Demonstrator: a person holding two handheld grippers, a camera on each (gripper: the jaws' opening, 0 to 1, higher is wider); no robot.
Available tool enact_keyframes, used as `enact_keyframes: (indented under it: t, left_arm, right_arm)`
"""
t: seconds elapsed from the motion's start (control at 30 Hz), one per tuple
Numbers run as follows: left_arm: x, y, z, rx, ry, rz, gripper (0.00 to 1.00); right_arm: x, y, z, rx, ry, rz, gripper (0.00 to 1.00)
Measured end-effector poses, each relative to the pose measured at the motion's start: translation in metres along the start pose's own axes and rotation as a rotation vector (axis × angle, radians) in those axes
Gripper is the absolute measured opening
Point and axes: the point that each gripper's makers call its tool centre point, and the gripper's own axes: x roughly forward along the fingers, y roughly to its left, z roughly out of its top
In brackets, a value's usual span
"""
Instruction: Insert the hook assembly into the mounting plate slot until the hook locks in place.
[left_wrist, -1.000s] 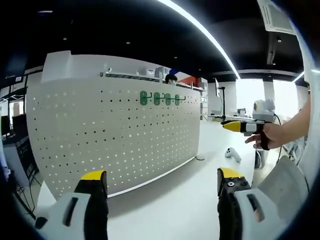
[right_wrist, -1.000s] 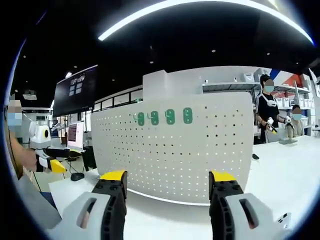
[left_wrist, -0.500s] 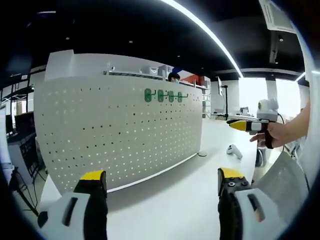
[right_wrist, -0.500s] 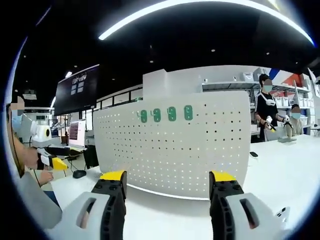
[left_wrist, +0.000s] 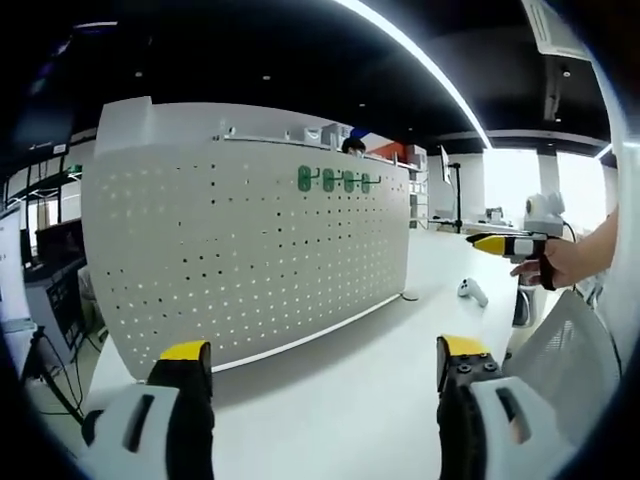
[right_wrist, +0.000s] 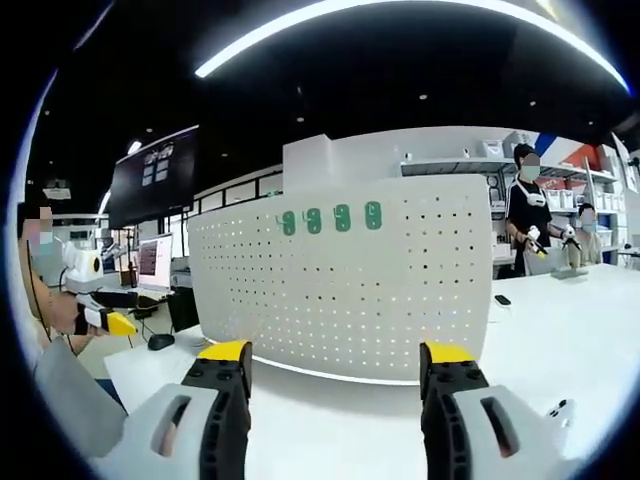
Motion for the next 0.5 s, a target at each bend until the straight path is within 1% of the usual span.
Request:
enact_keyframes:
  t: [0.2, 0.5]
  left_arm:
    - [-0.0029, -0.0023, -0.0043, 0.004, 0.007, -0.003, 0.96]
    - [-0.0092, -0.0017, -0.0043, 0.005, 0.011, -0.004, 0.98]
  right_arm:
    - [-0.0043, 0.0, -0.0043, 0.0, 0.003, 0.0, 0.67]
    - [-0.0068, 0.006, -0.0096, 0.001, 0.009, 0.006, 0.69]
